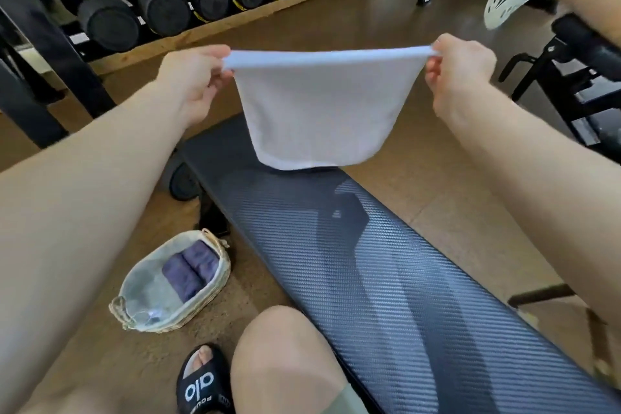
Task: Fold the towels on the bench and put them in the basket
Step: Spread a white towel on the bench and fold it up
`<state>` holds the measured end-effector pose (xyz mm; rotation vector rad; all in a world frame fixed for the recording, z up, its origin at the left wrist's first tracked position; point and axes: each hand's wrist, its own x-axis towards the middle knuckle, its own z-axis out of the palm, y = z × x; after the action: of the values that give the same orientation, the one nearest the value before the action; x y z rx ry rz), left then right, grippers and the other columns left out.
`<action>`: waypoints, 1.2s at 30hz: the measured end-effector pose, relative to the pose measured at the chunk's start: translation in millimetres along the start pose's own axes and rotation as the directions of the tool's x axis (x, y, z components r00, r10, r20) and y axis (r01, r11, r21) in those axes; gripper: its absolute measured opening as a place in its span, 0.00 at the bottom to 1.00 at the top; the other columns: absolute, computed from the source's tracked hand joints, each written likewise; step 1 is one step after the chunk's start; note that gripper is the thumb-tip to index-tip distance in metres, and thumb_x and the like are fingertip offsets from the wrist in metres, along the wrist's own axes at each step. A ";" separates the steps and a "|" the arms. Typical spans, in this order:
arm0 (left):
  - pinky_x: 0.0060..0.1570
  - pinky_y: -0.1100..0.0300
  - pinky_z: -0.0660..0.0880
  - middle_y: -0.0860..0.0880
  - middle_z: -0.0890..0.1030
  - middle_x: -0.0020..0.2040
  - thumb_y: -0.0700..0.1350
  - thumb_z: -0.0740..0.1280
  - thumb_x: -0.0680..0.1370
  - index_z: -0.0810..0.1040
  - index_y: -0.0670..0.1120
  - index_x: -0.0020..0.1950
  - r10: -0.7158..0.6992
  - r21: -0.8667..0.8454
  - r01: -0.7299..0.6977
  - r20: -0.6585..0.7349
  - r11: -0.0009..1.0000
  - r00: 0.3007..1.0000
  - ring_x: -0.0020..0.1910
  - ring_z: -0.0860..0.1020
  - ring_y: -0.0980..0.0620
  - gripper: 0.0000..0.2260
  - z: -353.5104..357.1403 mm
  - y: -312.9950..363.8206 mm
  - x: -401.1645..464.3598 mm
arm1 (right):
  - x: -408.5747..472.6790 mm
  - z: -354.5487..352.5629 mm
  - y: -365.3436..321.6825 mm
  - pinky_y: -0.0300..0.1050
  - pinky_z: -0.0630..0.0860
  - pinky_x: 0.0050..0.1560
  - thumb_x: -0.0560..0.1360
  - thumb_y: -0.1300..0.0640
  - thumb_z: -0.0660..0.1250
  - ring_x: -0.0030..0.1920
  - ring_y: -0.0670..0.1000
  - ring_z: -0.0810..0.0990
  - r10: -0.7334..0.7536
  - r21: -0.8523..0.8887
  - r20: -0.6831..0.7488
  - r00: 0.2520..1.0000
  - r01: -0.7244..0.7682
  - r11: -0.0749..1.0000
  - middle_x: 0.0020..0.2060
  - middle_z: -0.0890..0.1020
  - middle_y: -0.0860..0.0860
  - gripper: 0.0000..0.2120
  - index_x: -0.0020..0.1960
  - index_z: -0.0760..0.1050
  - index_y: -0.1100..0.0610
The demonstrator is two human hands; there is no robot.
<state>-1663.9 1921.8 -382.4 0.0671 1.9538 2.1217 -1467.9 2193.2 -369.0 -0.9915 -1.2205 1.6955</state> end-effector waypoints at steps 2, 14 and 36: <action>0.44 0.67 0.77 0.41 0.82 0.58 0.30 0.64 0.78 0.85 0.41 0.54 0.084 -0.043 -0.081 0.061 0.996 0.995 0.51 0.82 0.49 0.12 9.5 8.8 2.5 | -3.7 -10.3 -11.9 0.38 0.65 0.26 0.71 0.67 0.65 0.22 0.46 0.68 0.002 0.080 -0.031 1.000 0.000 0.997 0.24 0.71 0.49 0.07 0.40 0.70 0.58; 0.31 0.71 0.76 0.42 0.81 0.49 0.28 0.61 0.78 0.83 0.39 0.55 -0.293 0.564 0.194 0.089 0.802 0.952 0.37 0.75 0.51 0.14 -101.7 -161.2 -63.2 | -207.1 -139.2 181.4 0.49 0.70 0.32 0.74 0.62 0.70 0.26 0.53 0.72 0.367 -0.365 0.011 0.930 -0.338 0.867 0.23 0.76 0.53 0.11 0.37 0.69 0.58; 0.65 0.47 0.72 0.51 0.70 0.75 0.47 0.60 0.83 0.63 0.54 0.79 -0.079 0.839 -0.506 0.529 0.202 0.845 0.72 0.70 0.45 0.23 -23.6 -164.5 -15.0 | -47.3 -82.8 184.0 0.55 0.74 0.57 0.77 0.46 0.68 0.55 0.57 0.74 0.056 -0.867 0.300 0.952 0.248 0.432 0.56 0.73 0.53 0.16 0.59 0.69 0.51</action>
<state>-1628.7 1906.3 -544.8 1.0616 2.6381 0.4000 -1404.5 2138.8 -558.6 -1.2340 -2.4832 0.9971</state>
